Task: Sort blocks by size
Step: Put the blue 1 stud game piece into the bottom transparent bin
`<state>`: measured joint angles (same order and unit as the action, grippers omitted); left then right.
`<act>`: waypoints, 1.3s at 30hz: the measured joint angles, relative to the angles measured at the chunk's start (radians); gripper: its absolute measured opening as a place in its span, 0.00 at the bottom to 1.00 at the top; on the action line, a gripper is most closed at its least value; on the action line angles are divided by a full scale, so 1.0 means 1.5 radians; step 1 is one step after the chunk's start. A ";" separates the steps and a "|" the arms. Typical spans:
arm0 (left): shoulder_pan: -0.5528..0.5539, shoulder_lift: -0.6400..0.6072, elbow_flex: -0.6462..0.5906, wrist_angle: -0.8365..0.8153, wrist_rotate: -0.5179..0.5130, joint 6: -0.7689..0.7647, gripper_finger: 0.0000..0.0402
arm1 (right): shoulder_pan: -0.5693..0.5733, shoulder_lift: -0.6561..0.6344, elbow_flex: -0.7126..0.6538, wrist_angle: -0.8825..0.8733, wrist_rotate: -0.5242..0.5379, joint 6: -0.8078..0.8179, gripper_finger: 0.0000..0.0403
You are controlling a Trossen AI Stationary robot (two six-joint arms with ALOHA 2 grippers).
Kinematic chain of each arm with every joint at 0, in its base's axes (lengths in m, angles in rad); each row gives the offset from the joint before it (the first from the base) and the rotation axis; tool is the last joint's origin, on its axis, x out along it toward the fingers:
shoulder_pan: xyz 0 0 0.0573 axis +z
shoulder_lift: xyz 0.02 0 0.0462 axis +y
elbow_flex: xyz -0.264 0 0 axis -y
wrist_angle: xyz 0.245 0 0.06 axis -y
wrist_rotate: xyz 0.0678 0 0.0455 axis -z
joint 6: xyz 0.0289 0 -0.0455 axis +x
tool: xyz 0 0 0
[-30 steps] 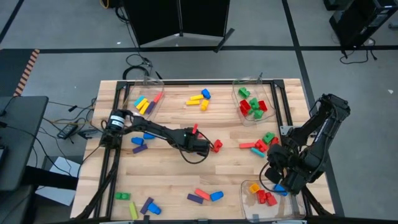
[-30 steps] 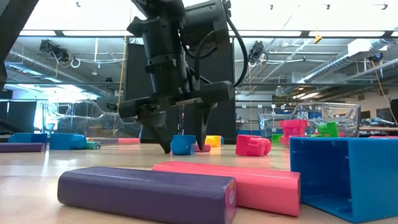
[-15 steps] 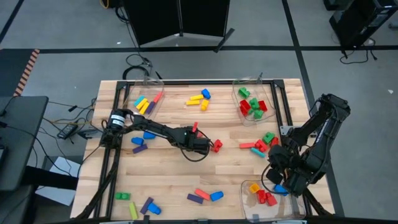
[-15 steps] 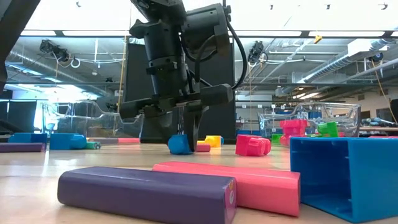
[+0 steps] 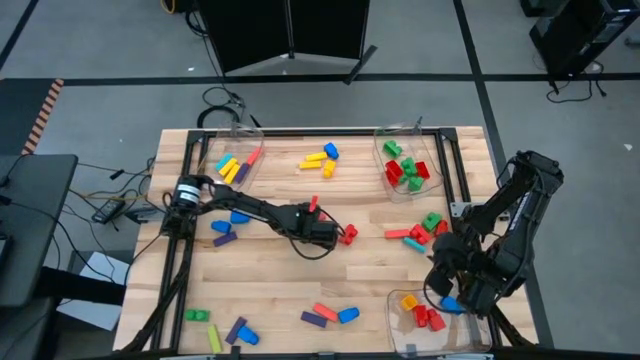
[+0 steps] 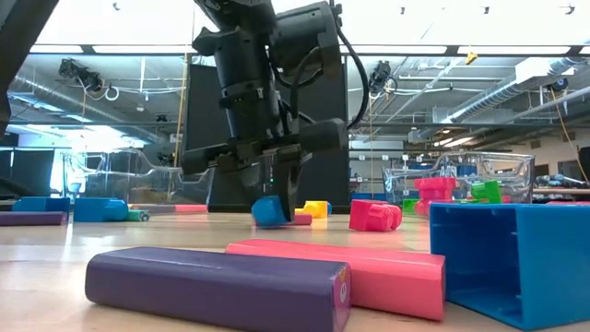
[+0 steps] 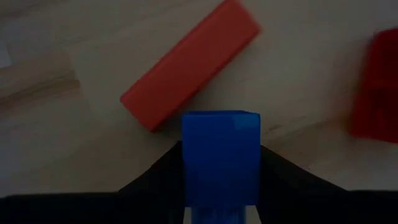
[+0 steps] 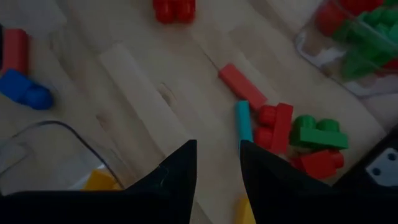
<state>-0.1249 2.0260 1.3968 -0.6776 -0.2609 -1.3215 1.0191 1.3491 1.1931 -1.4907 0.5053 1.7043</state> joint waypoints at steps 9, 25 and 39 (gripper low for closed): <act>0.001 -0.060 0.006 0.006 -0.036 0.072 0.36 | 0.017 0.000 0.000 0.010 -0.003 -0.001 0.33; -0.011 -0.238 0.006 0.174 -0.085 0.407 0.37 | 0.017 0.000 0.000 0.017 -0.006 0.129 0.37; -0.058 -0.279 0.006 0.268 0.024 0.551 0.37 | -0.042 0.017 0.000 0.107 0.126 0.208 0.82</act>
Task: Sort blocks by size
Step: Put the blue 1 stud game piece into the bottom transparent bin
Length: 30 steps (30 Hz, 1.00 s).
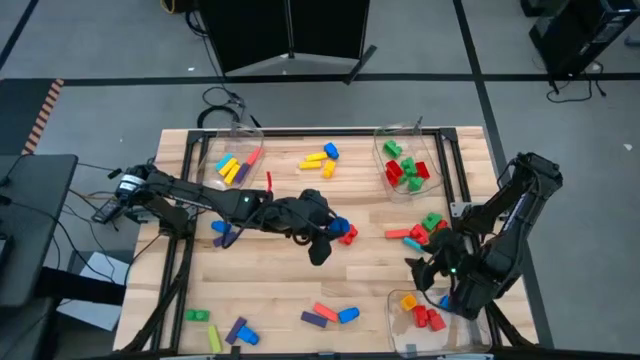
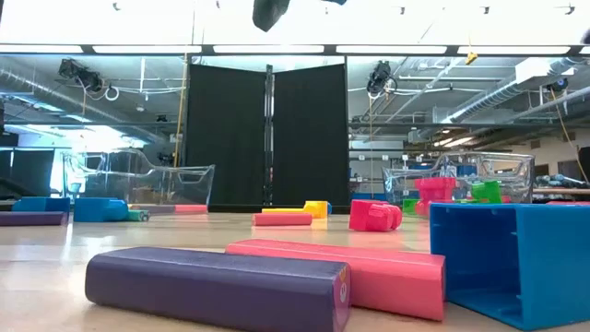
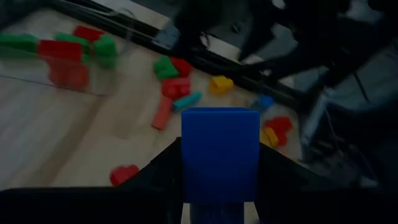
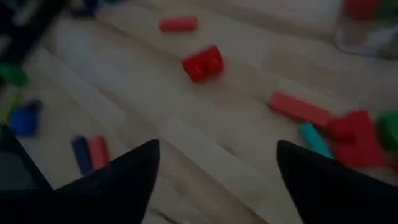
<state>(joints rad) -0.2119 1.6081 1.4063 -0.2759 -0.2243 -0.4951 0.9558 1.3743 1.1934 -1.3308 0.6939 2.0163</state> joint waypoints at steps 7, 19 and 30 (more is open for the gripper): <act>-0.017 0.000 0.000 0.014 0.062 0.063 0.37 | -0.048 0.029 0.000 0.073 0.036 0.000 0.97; -0.038 0.000 0.000 0.076 0.071 0.064 0.37 | -0.107 0.065 0.000 0.227 0.206 -0.118 0.93; -0.031 0.002 0.000 0.185 0.058 0.018 0.37 | -0.128 -0.026 0.000 0.410 0.277 -0.474 0.93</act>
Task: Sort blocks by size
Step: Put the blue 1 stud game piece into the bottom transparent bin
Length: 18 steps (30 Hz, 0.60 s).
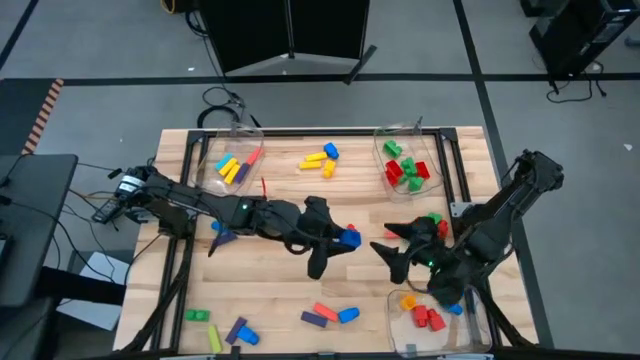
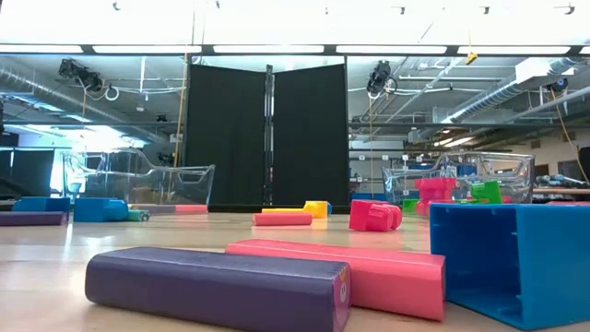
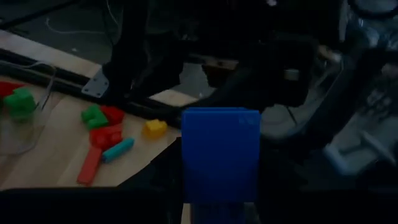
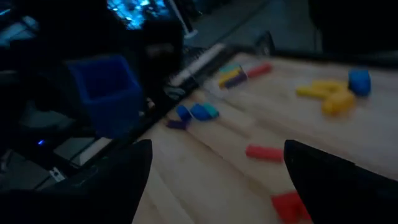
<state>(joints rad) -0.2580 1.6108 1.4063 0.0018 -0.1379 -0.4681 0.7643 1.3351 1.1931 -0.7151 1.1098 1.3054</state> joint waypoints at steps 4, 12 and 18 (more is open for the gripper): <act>0.016 0.000 0.000 0.014 -0.018 -0.041 0.37 | -0.010 -0.055 0.000 0.055 0.000 -0.135 0.93; 0.033 0.000 0.000 0.131 -0.052 -0.076 0.37 | -0.024 -0.162 0.000 0.168 -0.036 -0.384 0.93; 0.037 0.000 0.000 0.187 -0.060 -0.063 0.37 | -0.093 -0.189 0.000 0.314 -0.167 -0.532 0.91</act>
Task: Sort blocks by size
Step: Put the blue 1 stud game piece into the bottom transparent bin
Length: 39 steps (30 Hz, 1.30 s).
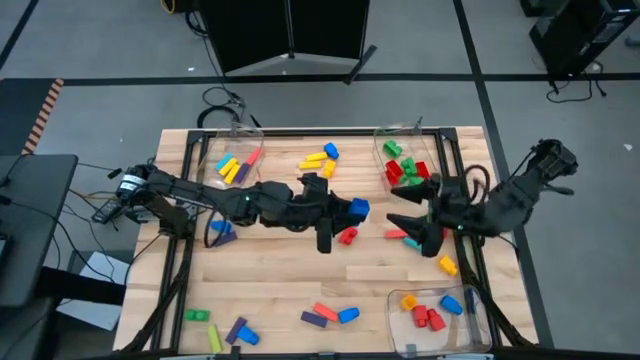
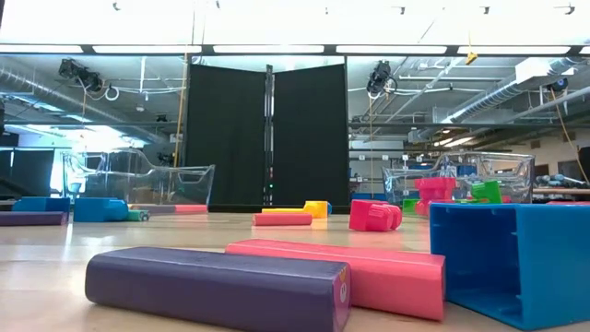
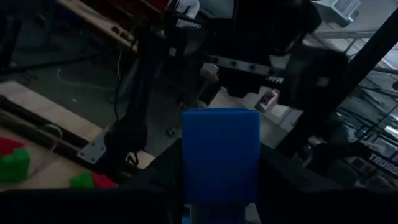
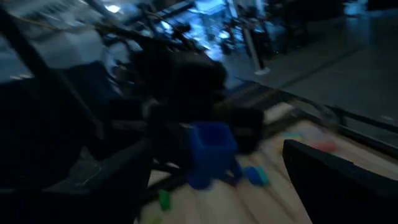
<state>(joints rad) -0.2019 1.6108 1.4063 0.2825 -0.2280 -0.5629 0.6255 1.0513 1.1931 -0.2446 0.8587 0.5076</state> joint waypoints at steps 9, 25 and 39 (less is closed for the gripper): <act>0.005 0.000 0.000 0.049 -0.027 0.024 0.37 | -0.102 0.031 0.000 0.131 -0.152 -0.049 0.84; 0.004 0.000 0.000 0.041 -0.020 0.041 0.37 | -0.230 0.085 0.000 0.172 -0.329 -0.009 0.75; 0.012 0.000 -0.001 0.033 -0.006 0.041 0.37 | -0.250 0.106 0.001 0.165 -0.396 -0.002 0.54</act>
<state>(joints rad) -0.1833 1.6112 1.4055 0.3322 -0.2368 -0.5013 0.2504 1.2106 1.1938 0.0027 0.2653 0.5048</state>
